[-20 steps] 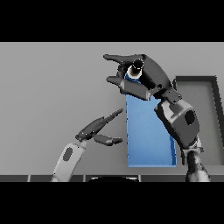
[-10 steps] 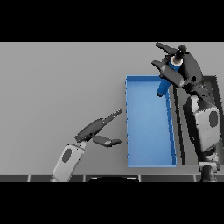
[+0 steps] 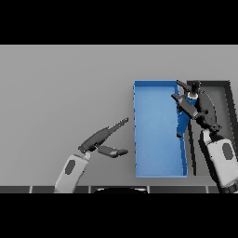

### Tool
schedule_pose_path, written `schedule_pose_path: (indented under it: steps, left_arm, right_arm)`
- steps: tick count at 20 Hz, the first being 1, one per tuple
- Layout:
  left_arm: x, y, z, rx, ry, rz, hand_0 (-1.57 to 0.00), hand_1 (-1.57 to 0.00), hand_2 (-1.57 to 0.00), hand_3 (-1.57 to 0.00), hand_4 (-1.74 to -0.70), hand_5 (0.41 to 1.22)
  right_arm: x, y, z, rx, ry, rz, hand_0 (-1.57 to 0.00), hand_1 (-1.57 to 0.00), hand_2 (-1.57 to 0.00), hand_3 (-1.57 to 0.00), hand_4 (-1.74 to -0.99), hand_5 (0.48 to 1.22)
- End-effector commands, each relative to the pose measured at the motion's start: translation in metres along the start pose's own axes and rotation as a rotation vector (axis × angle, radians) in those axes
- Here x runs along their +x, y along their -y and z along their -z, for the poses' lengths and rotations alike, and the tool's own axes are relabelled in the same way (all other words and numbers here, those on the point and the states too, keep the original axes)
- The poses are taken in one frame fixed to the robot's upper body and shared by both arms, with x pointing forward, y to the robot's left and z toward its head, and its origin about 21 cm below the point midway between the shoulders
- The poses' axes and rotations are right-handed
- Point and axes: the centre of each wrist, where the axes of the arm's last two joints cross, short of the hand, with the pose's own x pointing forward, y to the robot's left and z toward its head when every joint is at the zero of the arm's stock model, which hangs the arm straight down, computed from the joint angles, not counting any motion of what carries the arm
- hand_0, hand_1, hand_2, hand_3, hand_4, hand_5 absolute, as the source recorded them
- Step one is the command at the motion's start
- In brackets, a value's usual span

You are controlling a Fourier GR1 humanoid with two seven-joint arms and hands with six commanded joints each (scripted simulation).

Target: Pick up the blue pipe and place it into the blue bin.

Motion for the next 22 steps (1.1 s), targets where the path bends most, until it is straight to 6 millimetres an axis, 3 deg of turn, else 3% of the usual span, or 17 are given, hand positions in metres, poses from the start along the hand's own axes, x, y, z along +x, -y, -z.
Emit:
schedule_pose_path:
  steps: [1, 3, 4, 8, 9, 11, 13, 14, 17, 19, 22]
  left_arm:
    - [0.000, 0.002, 0.000, -0.007, 0.000, -0.001, 0.00, 0.00, 0.00, 0.00, -0.88, 0.425]
    - [0.001, 0.000, -0.002, -0.005, 0.005, 0.004, 0.00, 0.00, 0.00, 0.00, -0.89, 0.422]
    - [0.000, -0.001, -0.002, -0.006, 0.000, 0.006, 0.00, 0.00, 0.00, 0.00, -0.89, 0.420]
    - [0.001, 0.003, -0.005, -0.009, 0.010, 0.003, 0.00, 0.00, 0.00, 0.00, -0.88, 0.421]
    - [0.000, 0.003, -0.004, -0.012, -0.007, 0.007, 0.00, 0.00, 0.00, 0.00, -0.88, 0.421]
    - [0.001, 0.002, -0.004, -0.012, -0.002, 0.012, 0.00, 0.00, 0.00, 0.00, -0.88, 0.422]
    - [-0.001, 0.002, -0.005, -0.011, -0.007, 0.011, 0.00, 0.00, 0.00, 0.00, -0.88, 0.427]
    - [-0.001, 0.002, -0.004, -0.010, -0.013, 0.011, 0.00, 0.00, 0.00, 0.00, -0.88, 0.428]
    - [0.001, 0.001, -0.003, -0.007, -0.007, 0.001, 0.00, 0.00, 0.00, 0.00, -0.88, 0.429]
    - [0.001, 0.001, -0.004, -0.005, -0.009, 0.003, 0.00, 0.00, 0.00, 0.00, -0.89, 0.428]
    - [0.002, 0.004, -0.001, -0.006, -0.007, 0.009, 0.00, 0.00, 0.00, 0.00, -0.89, 0.427]
  right_arm:
    - [-0.008, -0.004, -0.001, -0.026, -0.040, -0.018, -1.57, -1.57, -1.57, -1.57, -1.741, 1.221]
    - [-0.022, -0.005, -0.006, -0.084, -0.114, -0.018, -1.57, -1.57, -1.57, -1.52, -1.741, 1.221]
    - [-0.029, -0.011, -0.007, -0.092, -0.147, -0.025, -1.57, -1.57, -1.57, -1.26, -1.741, 1.221]
    - [-0.053, -0.012, -0.002, -0.167, -0.307, -0.083, -1.57, -1.55, -1.57, -0.85, -1.741, 1.221]
    - [-0.057, -0.010, -0.001, -0.186, -0.351, -0.087, -1.46, -1.34, -1.34, -0.79, -1.678, 1.221]
    - [-0.066, -0.014, 0.000, -0.181, -0.430, -0.111, -0.94, -0.85, -0.86, -0.50, -1.503, 1.221]
    - [-0.065, -0.012, 0.000, -0.145, -0.449, -0.156, -0.60, -0.55, -0.55, -0.32, -1.337, 1.221]
    - [-0.065, -0.011, 0.000, -0.120, -0.476, -0.193, -0.48, -0.44, -0.44, -0.26, -1.275, 1.186]
    - [-0.061, -0.018, 0.004, -0.019, -0.487, -0.375, -0.24, -0.22, -0.22, -0.13, -1.142, 1.030]
    - [-0.064, -0.016, 0.003, -0.012, -0.537, -0.398, -0.16, -0.14, -0.14, -0.08, -1.083, 0.934]
    - [-0.069, -0.017, 0.004, 0.000, -0.572, -0.430, -0.08, -0.07, -0.07, -0.04, -1.063, 0.846]
